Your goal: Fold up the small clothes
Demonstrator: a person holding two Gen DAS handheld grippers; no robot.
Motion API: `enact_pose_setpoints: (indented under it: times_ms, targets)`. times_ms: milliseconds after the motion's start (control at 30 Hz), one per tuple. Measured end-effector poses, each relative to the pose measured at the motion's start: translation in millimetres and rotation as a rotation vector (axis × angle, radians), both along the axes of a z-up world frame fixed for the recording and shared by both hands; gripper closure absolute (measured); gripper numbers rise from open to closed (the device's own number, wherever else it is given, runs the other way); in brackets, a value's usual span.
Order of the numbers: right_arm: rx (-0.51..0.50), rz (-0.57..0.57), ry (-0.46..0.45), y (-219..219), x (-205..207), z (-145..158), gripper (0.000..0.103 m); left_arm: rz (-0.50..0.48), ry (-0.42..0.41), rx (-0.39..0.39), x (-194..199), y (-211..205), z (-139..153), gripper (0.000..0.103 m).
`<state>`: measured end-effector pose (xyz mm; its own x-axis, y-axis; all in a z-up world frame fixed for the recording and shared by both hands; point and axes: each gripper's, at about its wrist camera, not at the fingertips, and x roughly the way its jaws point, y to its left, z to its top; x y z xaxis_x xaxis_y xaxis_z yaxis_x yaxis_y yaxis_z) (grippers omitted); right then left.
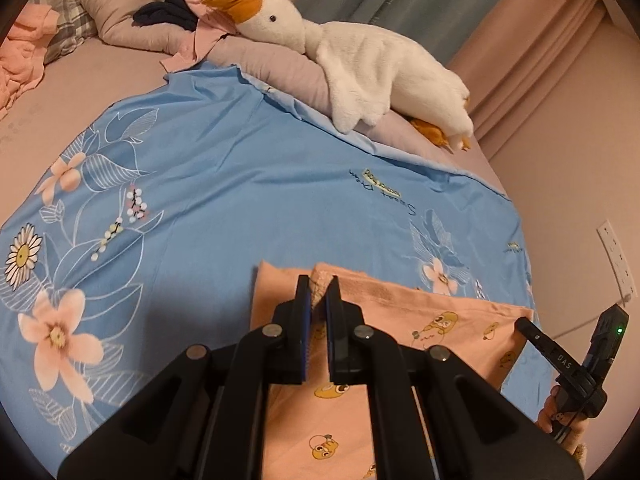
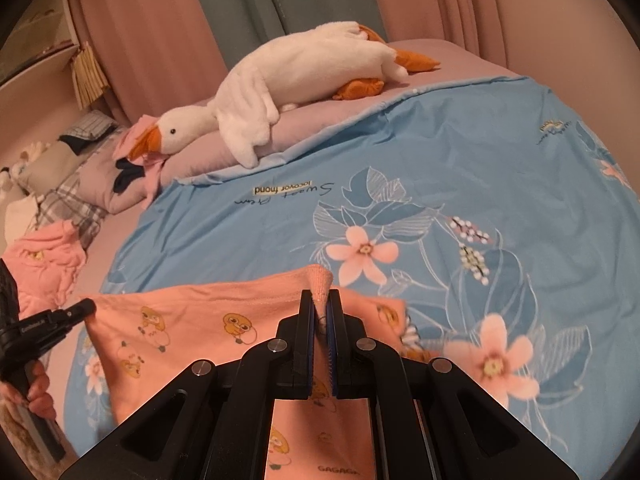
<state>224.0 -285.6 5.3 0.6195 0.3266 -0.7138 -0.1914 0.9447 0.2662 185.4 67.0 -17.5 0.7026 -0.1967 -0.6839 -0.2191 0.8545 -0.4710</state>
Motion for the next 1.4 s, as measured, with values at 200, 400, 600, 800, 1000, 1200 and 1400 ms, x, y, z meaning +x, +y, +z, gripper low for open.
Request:
enact_pose_setpoints:
  times_ms: [200,400,600,800,1000,1200,1400]
  targets:
    - [-0.043,0.003,0.037,11.8,32.4,-16.3,0.097,0.016,0.038,0.007,30.2,9.1,-15.9,0.097]
    - [-0.064,0.0,0.105,17.1,60.8,-45.0,0.097,0.018,0.107,0.03,60.4,12.3,-45.0,0.097]
    - [-0.096,-0.004,0.172,19.5,77.2,-74.0,0.097,0.022,0.179,0.051,78.3,14.6,-75.0,0.097]
    - [-0.105,-0.015,0.217,15.6,81.6,-92.4,0.097,0.02,0.226,0.072,84.6,16.1,-93.0,0.097]
    - [-0.143,-0.025,0.214,16.1,82.6,-97.4,0.097,0.027,0.248,0.08,87.3,17.0,-102.8,0.093]
    - [-0.142,-0.05,0.204,13.6,81.4,-95.2,0.087,0.029,0.258,0.114,82.6,15.3,-94.4,0.076]
    - [-0.165,-0.148,0.185,-8.0,67.9,-79.6,0.04,0.038,0.181,0.14,49.0,16.9,-58.2,0.033]
